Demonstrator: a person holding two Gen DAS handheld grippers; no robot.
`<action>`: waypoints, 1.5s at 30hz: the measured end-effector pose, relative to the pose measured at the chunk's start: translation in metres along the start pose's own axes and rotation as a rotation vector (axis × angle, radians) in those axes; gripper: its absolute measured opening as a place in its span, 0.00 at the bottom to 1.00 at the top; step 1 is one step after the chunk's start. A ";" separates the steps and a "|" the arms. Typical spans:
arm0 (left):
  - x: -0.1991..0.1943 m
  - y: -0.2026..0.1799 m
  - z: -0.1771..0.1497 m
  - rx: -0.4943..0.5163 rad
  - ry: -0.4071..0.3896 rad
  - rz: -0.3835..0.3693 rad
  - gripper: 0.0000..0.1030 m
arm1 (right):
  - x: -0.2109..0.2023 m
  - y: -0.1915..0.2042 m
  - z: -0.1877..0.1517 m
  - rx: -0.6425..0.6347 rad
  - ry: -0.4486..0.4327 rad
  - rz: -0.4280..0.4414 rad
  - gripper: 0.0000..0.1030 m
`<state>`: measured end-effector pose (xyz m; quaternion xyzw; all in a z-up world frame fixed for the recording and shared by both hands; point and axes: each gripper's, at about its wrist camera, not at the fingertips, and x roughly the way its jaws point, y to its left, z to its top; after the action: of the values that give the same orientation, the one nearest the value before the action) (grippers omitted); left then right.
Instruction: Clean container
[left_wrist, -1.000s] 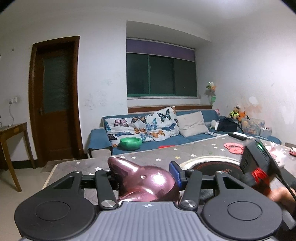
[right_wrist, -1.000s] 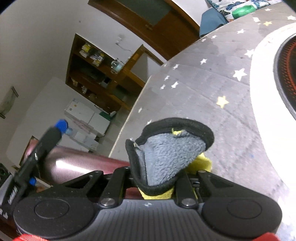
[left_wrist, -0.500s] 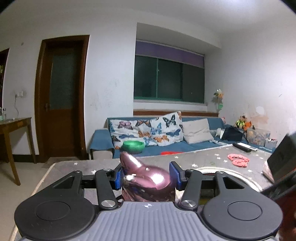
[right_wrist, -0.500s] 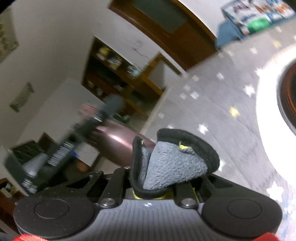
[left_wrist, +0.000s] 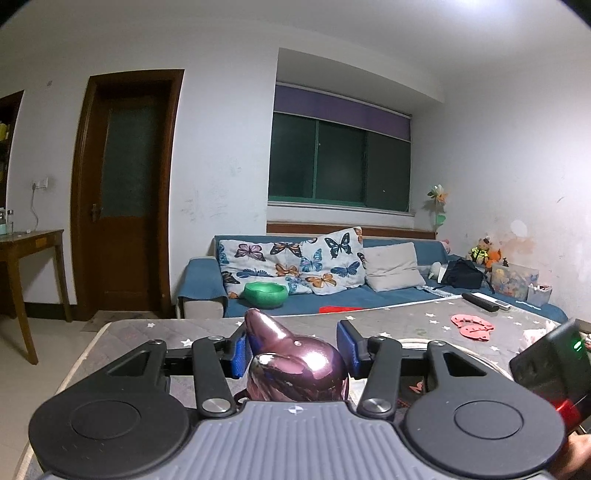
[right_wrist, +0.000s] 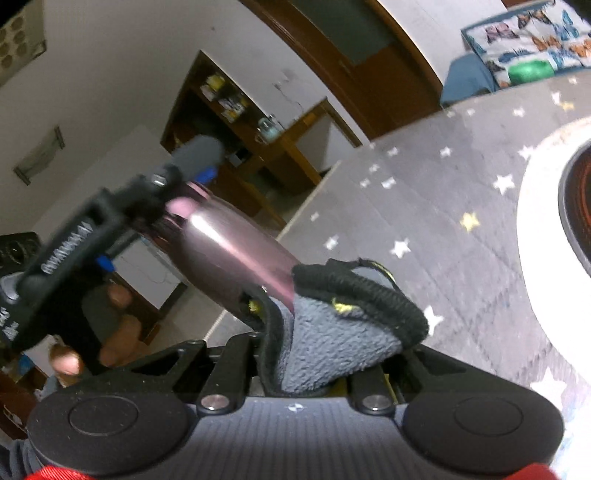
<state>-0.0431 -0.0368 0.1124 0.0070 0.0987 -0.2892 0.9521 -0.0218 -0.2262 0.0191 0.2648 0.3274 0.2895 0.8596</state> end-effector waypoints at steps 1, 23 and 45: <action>0.000 -0.001 0.000 0.001 0.001 0.001 0.50 | 0.003 -0.003 -0.001 0.003 0.011 -0.016 0.15; -0.030 0.003 0.000 -0.043 -0.066 0.014 0.43 | -0.035 0.004 0.065 0.155 -0.216 0.267 0.14; -0.026 0.000 -0.001 -0.031 -0.074 0.018 0.44 | 0.032 -0.047 0.022 0.119 -0.006 -0.089 0.14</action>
<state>-0.0646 -0.0220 0.1160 -0.0173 0.0679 -0.2793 0.9576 0.0289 -0.2433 -0.0097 0.3013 0.3528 0.2302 0.8554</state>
